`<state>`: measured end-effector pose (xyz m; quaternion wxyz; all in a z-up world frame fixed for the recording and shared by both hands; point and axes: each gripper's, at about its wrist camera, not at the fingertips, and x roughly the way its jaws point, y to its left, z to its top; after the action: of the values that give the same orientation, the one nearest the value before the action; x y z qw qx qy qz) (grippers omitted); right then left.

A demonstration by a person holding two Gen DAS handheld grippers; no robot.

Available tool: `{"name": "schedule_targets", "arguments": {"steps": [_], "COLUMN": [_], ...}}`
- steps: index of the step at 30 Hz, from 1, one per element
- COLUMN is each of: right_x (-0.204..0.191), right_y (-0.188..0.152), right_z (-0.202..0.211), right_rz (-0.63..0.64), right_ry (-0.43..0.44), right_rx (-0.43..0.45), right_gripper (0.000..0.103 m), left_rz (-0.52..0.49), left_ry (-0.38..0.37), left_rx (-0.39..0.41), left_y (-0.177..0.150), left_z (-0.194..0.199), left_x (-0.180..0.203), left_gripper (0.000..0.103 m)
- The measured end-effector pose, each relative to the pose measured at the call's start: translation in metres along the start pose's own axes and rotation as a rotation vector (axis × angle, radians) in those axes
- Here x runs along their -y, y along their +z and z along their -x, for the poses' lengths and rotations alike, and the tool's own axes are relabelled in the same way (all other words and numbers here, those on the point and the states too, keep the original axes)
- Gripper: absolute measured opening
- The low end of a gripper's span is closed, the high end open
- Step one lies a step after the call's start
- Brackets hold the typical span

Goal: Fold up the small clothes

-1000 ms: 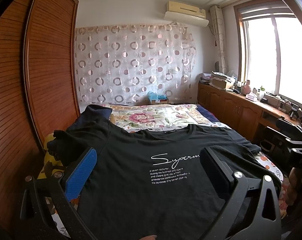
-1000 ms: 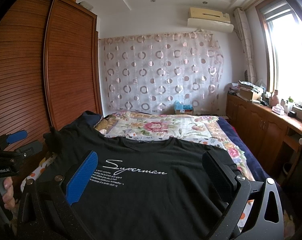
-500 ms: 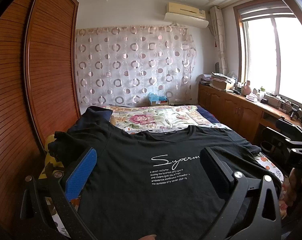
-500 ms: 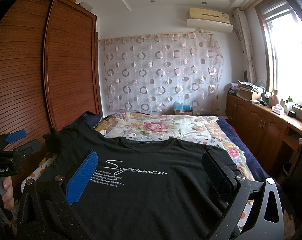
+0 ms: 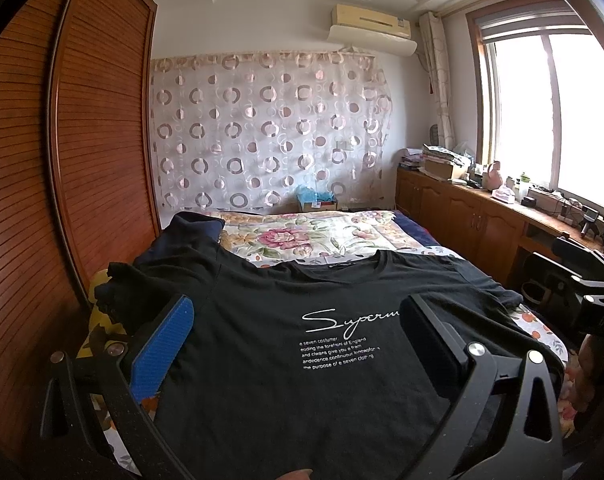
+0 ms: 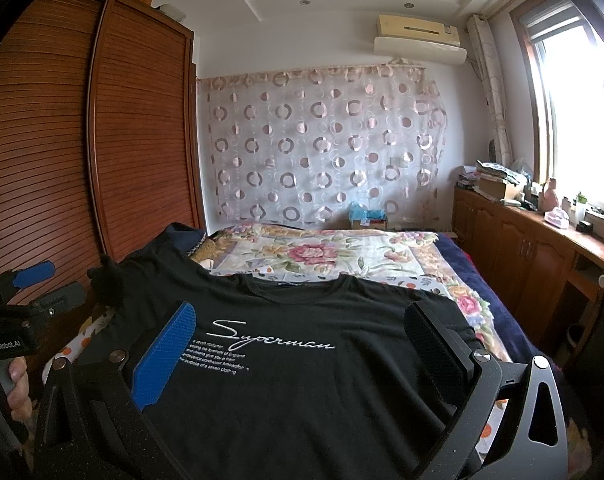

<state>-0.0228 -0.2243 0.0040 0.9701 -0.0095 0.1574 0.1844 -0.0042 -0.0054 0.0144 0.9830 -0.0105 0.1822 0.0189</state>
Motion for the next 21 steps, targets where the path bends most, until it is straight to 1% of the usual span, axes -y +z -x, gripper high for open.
{"name": "schedule_targets", "arguments": {"steps": [21], "right_x": [-0.0005], "right_y": [-0.001], "right_z": [-0.0044], "right_rz": [-0.001], "right_ry": [0.009], "right_rx": [0.005], "right_gripper": [0.103], "left_rz": [-0.003], "left_ry": [-0.005], "left_rx": [-0.002], "left_y": [0.0], "left_z": [0.0003], "left_x": [-0.0003], "left_gripper": [0.103]}}
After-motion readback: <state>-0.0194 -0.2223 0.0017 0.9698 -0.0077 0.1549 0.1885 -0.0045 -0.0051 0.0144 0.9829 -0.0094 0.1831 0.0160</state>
